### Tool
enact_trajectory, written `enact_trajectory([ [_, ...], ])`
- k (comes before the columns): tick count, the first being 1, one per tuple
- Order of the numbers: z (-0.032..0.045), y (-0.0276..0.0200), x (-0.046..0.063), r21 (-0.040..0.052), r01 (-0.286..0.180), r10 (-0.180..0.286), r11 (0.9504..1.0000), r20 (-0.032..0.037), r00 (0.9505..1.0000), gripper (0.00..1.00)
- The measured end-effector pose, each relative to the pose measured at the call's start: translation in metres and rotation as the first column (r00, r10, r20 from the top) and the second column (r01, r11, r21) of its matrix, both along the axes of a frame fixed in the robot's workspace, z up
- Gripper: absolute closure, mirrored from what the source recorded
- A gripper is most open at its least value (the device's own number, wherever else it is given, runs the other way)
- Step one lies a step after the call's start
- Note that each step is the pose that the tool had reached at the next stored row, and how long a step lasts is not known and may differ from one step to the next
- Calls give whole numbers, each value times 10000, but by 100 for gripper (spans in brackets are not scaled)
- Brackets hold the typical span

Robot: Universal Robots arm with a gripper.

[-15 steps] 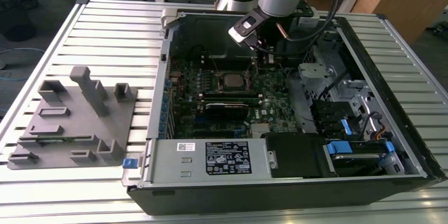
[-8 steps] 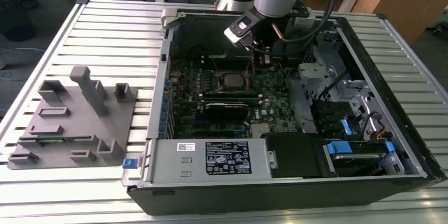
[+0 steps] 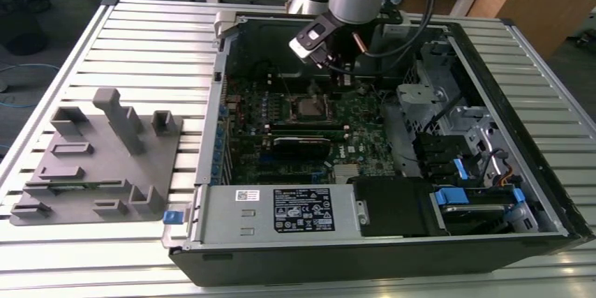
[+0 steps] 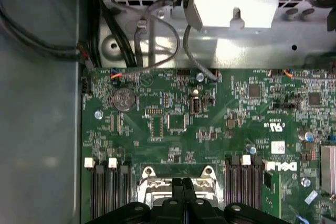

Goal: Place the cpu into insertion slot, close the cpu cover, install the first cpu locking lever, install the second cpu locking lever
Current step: 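Close the cpu cover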

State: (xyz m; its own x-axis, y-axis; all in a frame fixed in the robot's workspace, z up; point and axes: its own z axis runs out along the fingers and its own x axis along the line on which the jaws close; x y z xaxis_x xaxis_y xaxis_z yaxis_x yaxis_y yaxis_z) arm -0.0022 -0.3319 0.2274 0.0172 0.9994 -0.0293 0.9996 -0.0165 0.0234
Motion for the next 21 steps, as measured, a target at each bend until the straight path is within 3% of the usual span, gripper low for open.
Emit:
enact_trajectory([
  [5,-10,0,-70,-1,-1,1,10000,6,10000,89],
  [12,-13,0,-75,0,-1,1,10000,4,10000,89],
  [17,-19,0,-75,2,-1,1,10000,-78,10000,89],
  [21,-23,0,-75,2,-1,1,10000,-86,10000,89],
])
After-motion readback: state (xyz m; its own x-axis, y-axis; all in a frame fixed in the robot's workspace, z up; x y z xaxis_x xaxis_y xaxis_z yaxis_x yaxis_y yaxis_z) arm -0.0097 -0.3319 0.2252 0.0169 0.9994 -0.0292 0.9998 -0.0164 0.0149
